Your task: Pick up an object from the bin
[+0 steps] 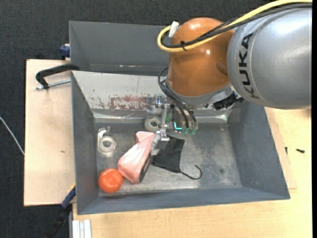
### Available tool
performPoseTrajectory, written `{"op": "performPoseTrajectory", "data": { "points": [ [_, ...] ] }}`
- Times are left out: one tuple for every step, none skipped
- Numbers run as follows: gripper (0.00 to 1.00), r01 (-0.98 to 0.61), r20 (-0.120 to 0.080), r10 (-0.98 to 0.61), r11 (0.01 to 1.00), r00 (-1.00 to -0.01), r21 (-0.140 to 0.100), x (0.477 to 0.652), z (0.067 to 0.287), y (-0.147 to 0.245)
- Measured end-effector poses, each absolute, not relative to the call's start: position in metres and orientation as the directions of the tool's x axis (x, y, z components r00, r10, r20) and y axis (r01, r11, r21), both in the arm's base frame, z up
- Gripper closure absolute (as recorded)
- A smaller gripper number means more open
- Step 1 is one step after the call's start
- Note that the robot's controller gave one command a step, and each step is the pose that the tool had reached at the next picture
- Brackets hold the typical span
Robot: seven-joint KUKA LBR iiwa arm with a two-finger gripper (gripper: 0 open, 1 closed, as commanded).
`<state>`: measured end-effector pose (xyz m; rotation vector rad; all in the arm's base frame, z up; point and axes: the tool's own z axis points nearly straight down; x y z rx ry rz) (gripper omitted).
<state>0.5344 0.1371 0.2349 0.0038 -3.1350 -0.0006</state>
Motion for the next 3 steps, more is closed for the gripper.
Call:
{"op": "performPoseTrajectory", "data": {
  "points": [
    [0.0, 0.0, -0.002, 0.0, 1.0, -1.0, 0.002, 0.536, 0.239, 0.136],
    [0.0, -0.133, -0.004, -0.133, 0.991, -0.991, 0.001, 0.542, 0.195, 0.14],
    [0.0, -0.433, -0.002, -0.433, 0.901, -0.901, 0.0, 0.551, 0.168, 0.143]
  ]
}}
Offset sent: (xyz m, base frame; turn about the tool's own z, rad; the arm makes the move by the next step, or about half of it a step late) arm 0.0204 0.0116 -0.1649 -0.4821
